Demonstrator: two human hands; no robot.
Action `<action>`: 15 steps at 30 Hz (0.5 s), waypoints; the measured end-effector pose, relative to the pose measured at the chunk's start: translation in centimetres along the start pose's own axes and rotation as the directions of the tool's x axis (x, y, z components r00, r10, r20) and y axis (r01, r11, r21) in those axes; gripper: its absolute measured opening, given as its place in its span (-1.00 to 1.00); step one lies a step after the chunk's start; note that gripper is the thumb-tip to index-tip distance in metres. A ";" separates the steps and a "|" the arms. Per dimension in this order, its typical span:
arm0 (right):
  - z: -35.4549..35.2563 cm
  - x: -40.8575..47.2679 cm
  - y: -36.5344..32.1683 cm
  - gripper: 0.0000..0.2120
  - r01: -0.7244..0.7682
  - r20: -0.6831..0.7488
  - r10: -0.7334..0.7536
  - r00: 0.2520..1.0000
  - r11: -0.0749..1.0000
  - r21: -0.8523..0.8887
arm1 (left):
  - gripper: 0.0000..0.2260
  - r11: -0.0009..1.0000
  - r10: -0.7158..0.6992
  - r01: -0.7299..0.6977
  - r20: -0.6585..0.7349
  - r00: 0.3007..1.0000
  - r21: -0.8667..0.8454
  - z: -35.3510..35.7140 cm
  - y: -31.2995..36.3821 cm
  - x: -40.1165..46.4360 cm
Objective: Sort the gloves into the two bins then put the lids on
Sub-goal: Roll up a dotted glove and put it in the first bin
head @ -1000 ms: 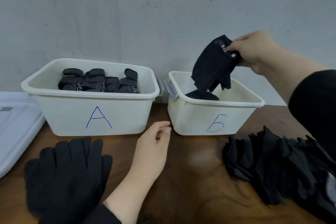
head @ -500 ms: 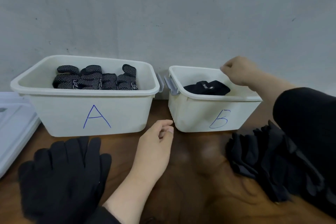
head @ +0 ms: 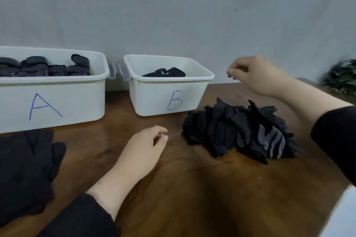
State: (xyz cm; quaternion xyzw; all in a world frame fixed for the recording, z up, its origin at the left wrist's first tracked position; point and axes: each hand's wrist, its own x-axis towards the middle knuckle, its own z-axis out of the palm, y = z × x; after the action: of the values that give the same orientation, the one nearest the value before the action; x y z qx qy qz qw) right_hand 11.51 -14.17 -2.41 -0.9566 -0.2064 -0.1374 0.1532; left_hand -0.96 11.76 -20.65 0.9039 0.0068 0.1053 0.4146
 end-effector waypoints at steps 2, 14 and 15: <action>-0.9 -2.0 1.8 -0.81 -0.024 0.006 0.024 1.000 0.999 -0.022 | -0.78 1.000 0.010 -0.010 -0.002 1.000 0.004 1.3 1.3 -0.7; 0.5 -8.1 7.3 -0.79 -0.193 -0.068 0.188 0.980 0.979 -0.071 | -0.75 0.995 0.093 -0.093 0.018 0.995 -0.041 6.9 6.5 -5.0; 0.9 -8.2 7.7 -0.78 -0.226 -0.119 0.221 0.968 0.974 -0.028 | -0.75 0.994 0.104 -0.103 0.037 0.994 -0.047 6.8 6.5 -5.2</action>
State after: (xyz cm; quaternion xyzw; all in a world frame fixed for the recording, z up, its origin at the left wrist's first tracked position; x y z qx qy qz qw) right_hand 7.88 -23.38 -7.71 -0.9672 -0.0853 -0.1782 0.1596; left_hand -5.17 1.84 -21.04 0.8953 -0.0508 0.1088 0.4291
